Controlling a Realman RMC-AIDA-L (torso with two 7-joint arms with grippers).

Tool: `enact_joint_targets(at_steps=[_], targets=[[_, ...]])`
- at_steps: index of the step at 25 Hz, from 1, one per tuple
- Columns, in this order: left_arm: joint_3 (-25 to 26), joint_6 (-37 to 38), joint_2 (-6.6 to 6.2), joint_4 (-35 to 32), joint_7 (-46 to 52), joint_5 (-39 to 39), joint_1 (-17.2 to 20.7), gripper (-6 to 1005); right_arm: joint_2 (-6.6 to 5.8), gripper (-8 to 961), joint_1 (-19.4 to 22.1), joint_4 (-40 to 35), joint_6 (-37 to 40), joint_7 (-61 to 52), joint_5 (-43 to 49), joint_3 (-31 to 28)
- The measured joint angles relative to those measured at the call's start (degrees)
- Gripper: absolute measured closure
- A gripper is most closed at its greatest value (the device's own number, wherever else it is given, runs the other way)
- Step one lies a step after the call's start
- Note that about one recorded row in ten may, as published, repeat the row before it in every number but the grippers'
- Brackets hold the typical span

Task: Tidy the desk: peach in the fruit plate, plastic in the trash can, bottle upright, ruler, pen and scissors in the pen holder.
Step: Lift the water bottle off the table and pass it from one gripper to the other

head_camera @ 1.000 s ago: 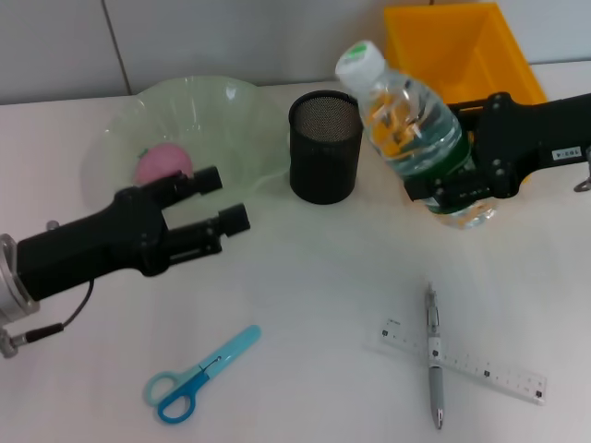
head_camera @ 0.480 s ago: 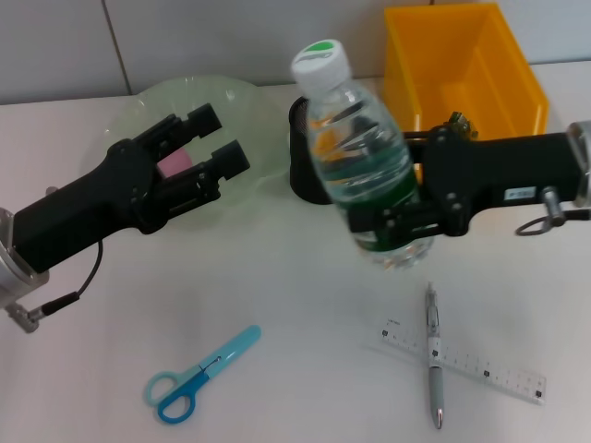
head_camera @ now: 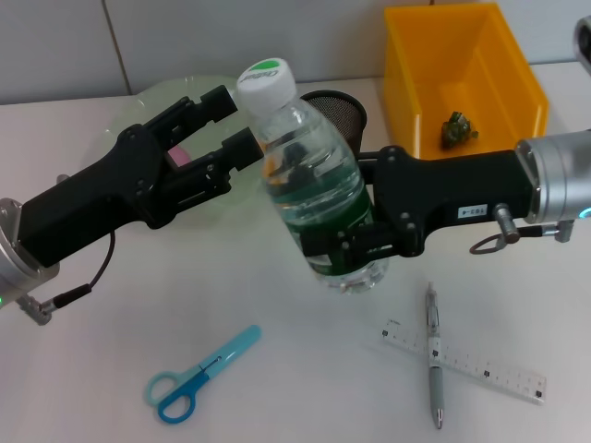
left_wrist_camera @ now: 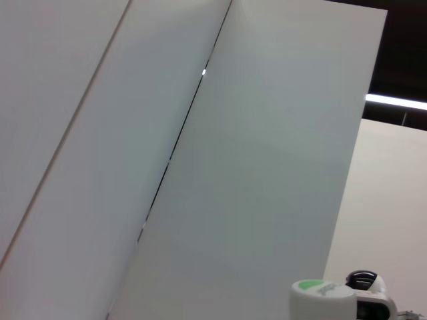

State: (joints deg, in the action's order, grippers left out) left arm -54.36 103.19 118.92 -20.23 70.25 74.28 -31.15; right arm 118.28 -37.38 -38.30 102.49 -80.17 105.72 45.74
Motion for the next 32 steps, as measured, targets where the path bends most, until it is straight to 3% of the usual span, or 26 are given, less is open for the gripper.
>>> enact_joint_targets(at_steps=[9, 32], targets=[[-0.05, 2.35, 0.06, 0.56, -1.18, -0.01, -0.35, 164, 0.62, 187, -0.93, 2.08, -1.94, 0.01, 0.08, 2.62], [-2.33, 1.27, -0.22, 1.06, -2.59, 0.60, -0.99, 169, 0.64, 188, -1.73, 4.14, -2.92, -0.19, 0.35, 5.11]])
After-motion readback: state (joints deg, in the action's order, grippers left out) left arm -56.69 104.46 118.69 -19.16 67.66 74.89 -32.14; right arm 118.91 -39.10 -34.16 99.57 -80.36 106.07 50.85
